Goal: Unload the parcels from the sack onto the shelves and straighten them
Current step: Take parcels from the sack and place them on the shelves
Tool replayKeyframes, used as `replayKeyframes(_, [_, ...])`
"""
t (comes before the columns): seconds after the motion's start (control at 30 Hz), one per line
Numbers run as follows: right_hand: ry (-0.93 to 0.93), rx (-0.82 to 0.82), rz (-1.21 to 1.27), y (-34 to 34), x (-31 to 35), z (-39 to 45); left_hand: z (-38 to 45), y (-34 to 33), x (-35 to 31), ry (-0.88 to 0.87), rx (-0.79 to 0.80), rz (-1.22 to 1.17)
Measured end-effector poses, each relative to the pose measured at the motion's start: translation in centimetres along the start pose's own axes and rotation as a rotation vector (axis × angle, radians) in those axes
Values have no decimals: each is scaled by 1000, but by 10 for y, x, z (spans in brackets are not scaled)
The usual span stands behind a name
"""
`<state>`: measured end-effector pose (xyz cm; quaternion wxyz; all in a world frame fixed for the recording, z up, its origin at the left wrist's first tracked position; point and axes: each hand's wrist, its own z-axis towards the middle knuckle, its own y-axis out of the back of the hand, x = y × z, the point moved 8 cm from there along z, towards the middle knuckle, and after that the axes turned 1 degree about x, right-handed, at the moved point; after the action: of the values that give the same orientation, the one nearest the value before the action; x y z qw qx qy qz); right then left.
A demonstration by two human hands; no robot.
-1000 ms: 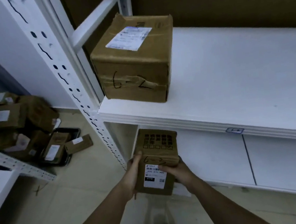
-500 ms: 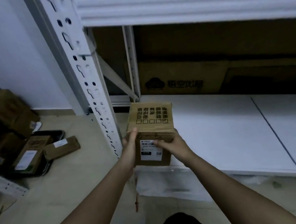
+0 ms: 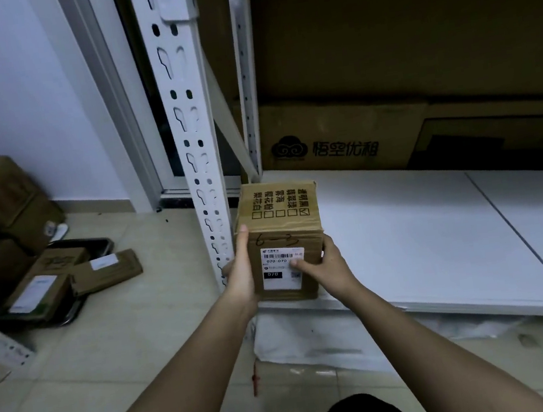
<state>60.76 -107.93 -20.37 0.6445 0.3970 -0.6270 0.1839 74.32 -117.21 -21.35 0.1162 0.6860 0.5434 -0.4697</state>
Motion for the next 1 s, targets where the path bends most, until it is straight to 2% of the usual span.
replayKeyframes(0.07, [-27,7,-56,-4,-9,-2,0,-2,6,3,48,-74])
replayKeyframes(0.17, [-65,3,-148,-9,-26,-2,1,10,26,-7,-29,-156])
replayKeyframes(0.23, [-89,-10,-205,-12,-36,-3,0,20,42,-20,-126,-81])
replayKeyframes(0.3, [-115,-26,-255,-13,-45,-3,2,20,50,-37,-149,71])
replayKeyframes(0.63, [-129,-79,-358,-17,-48,24,29,0,45,-63,-6,271])
replayKeyframes(1.0, [-139,-96,-347,-16,-50,58,63,-7,40,-35,40,376])
